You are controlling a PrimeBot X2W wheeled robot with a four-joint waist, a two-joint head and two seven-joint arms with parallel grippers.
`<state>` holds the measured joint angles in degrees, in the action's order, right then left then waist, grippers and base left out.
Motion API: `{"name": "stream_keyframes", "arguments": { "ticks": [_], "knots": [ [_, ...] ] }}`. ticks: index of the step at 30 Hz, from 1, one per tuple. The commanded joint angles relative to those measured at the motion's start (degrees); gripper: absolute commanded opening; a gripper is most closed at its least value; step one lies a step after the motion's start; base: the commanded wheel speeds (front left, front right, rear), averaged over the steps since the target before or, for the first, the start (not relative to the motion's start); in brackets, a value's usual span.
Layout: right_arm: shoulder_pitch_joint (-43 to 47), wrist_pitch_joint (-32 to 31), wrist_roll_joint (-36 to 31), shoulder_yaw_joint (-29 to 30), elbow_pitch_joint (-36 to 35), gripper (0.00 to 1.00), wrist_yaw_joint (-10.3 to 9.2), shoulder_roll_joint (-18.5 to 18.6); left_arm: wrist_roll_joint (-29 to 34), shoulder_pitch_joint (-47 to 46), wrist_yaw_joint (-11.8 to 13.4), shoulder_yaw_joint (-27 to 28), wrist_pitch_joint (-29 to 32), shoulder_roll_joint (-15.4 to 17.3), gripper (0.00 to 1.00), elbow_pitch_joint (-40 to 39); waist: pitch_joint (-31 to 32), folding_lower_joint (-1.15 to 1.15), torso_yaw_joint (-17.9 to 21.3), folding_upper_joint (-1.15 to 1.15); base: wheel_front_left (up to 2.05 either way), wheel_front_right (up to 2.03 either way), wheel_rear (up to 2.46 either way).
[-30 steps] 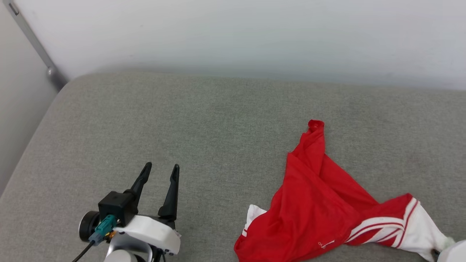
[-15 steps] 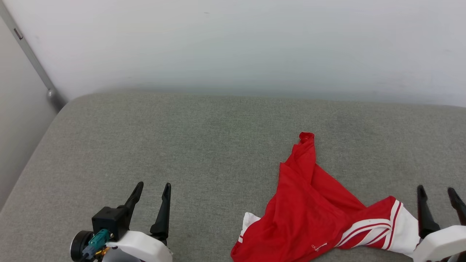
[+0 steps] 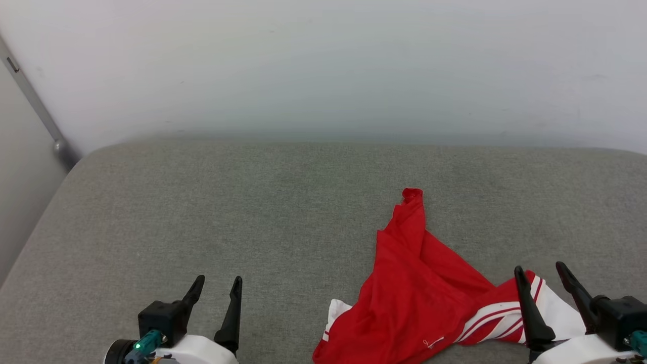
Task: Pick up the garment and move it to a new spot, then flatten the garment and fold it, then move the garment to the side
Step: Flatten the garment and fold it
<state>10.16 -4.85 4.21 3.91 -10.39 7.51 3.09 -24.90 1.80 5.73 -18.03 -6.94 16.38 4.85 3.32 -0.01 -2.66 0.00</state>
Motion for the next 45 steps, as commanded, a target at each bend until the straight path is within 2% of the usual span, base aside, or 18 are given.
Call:
{"name": "stream_keyframes", "arguments": {
  "ticks": [1, 6, 13, 17, 22, 28, 29, 30, 31, 37, 40, 45],
  "knots": [
    [0.6, -0.2, -0.2, -0.5, -0.9, 1.00, -0.04, -0.2, -0.2, -0.9, -0.2, -0.3, 0.4, 0.1, 1.00, -0.1, -0.1, 0.01, 0.3, 0.00, 0.00, 0.00, 0.00],
    [0.8, -1.0, 0.2, -2.1, -2.8, 1.00, -0.04, -0.3, 0.9, -4.2, -1.6, -3.9, 5.5, -0.4, 1.00, -0.5, -1.0, 0.01, 1.3, 0.00, 0.00, 0.00, 0.00],
    [0.0, -2.6, 0.4, -3.1, -4.2, 1.00, -0.04, -0.3, 0.4, -10.5, -8.2, -12.7, 19.1, -1.2, 1.00, 0.2, -2.5, 0.01, 3.4, 0.00, 0.00, 0.00, 0.00],
    [-0.3, -3.3, 0.6, -2.9, -4.5, 1.00, -0.04, -0.3, -0.1, -12.7, -11.2, -18.3, 27.2, -0.9, 1.00, -0.2, -3.8, 0.01, 4.7, 0.00, 0.00, 0.00, 0.00],
    [-1.3, -3.1, 1.2, -2.7, -4.7, 1.00, -0.04, -0.3, -1.2, -14.7, -12.7, -24.6, 35.8, 0.8, 1.00, -0.4, -6.6, 0.01, 5.9, 0.00, 0.00, 0.00, 0.00],
    [-2.7, -2.3, 2.1, -2.8, -3.9, 1.00, -0.04, -0.3, -2.8, -17.3, -13.1, -29.9, 43.4, 3.4, 1.00, 1.6, -9.8, 0.01, 7.0, 0.00, 0.00, 0.00, 0.00],
    [-2.9, -2.3, 2.1, -2.7, -3.7, 1.00, -0.04, -0.3, -3.1, -17.7, -13.1, -30.5, 43.9, 3.6, 0.79, 1.9, -10.2, 0.01, 7.1, 0.00, 0.00, 0.00, 0.00],
    [-3.1, -2.1, 2.2, -2.6, -3.6, 1.00, -0.04, -0.3, -3.2, -18.2, -13.2, -31.0, 43.9, 3.8, 0.31, 1.9, -10.6, 0.01, 7.2, 0.00, 0.00, 0.00, 0.00],
    [-3.3, -1.9, 2.3, -2.5, -3.4, 1.00, -0.04, -0.3, -3.5, -18.6, -13.2, -31.5, 43.5, 3.9, 0.00, 1.9, -10.8, 0.01, 7.2, 0.00, 0.00, 0.00, 0.00],
    [-3.5, -1.4, 2.6, -1.3, -1.9, 1.00, -0.04, -0.3, -3.6, -20.9, -13.2, -33.1, 38.2, 4.6, 0.00, -0.4, -10.5, 0.01, 6.1, 0.00, 0.00, 0.00, 0.00],
    [-3.2, -1.7, 2.8, -1.0, -1.2, 1.00, -0.04, -0.3, -5.2, -20.9, -13.2, -31.8, 34.5, 4.5, 0.00, -2.5, -9.2, 0.01, 5.2, 0.00, 0.00, 0.00, 0.00],
    [-2.7, -2.0, 3.1, -0.4, -0.5, 1.00, -0.04, -0.3, -8.1, -20.2, -9.6, -25.8, 28.4, 3.5, 0.00, -5.2, -7.6, 0.01, 4.5, 0.00, 0.00, 0.00, 0.00]
  ]
}}
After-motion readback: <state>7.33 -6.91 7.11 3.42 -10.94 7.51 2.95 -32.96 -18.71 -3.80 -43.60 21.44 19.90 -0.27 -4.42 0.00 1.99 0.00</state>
